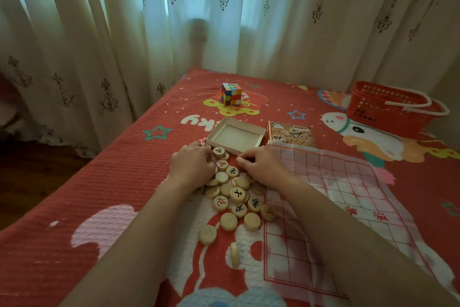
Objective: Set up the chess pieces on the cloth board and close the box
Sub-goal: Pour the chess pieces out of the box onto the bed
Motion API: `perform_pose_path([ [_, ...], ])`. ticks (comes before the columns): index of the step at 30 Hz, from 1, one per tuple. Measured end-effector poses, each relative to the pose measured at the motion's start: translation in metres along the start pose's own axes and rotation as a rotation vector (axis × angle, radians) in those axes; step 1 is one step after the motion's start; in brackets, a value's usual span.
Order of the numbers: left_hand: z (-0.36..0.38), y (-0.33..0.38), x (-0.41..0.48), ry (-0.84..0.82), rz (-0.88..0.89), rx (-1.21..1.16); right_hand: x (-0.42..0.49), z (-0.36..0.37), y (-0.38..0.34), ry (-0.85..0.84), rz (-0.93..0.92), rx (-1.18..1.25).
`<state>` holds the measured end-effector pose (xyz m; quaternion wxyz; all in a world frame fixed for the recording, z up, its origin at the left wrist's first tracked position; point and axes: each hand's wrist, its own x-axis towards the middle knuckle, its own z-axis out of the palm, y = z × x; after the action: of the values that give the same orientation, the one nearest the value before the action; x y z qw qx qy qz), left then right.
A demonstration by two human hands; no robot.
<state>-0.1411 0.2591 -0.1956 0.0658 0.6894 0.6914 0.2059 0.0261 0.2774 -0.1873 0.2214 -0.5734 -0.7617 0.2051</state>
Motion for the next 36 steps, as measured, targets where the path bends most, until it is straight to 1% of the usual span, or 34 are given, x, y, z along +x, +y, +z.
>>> perform_pose_path([
  [3, -0.001, 0.002, 0.002, 0.008, -0.026, 0.006, 0.000, 0.002, 0.004, 0.097, 0.039, 0.136],
  [6, -0.002, 0.001, 0.005, -0.001, -0.057, -0.008, 0.002, 0.002, 0.010, 0.113, 0.073, 0.082],
  [8, -0.003, 0.000, 0.007, 0.012, -0.095, -0.063, 0.002, 0.001, 0.011, 0.111, 0.085, 0.040],
  [10, -0.003, -0.001, 0.007, 0.030, -0.124, -0.115, 0.000, -0.001, 0.012, 0.134, 0.067, 0.061],
  [12, -0.003, -0.001, 0.006, 0.037, -0.129, -0.123, -0.005, -0.004, 0.010, 0.141, 0.009, 0.116],
  [15, -0.001, 0.000, 0.005, 0.069, -0.097, -0.107, -0.014, -0.011, 0.006, 0.042, -0.114, 0.187],
  [18, 0.000, -0.001, 0.005, 0.129, -0.083, -0.152, -0.021, -0.017, 0.006, -0.137, -0.206, 0.112],
  [19, 0.000, -0.001, 0.005, 0.135, -0.081, -0.159, -0.022, -0.017, 0.006, -0.171, -0.225, 0.079],
  [23, -0.001, -0.002, 0.005, 0.116, -0.083, -0.112, -0.027, -0.018, 0.007, -0.180, -0.270, 0.051],
  [29, 0.002, -0.007, 0.005, 0.110, -0.101, 0.006, -0.032, -0.020, 0.010, -0.227, -0.273, -0.011],
  [30, 0.001, -0.007, 0.004, 0.132, -0.079, 0.000, -0.031, -0.020, 0.010, -0.226, -0.274, -0.025],
  [32, -0.004, -0.002, 0.003, 0.166, 0.044, -0.098, -0.031, -0.018, 0.011, -0.204, -0.268, -0.058],
  [33, -0.008, 0.002, 0.002, 0.136, 0.132, -0.163, -0.031, -0.017, 0.011, -0.178, -0.260, -0.050],
  [34, -0.012, 0.006, 0.000, 0.071, 0.216, -0.203, -0.031, -0.016, 0.012, -0.143, -0.247, -0.019],
  [36, -0.016, 0.012, -0.003, -0.088, 0.329, -0.165, -0.029, -0.013, 0.013, -0.067, -0.188, 0.074],
])
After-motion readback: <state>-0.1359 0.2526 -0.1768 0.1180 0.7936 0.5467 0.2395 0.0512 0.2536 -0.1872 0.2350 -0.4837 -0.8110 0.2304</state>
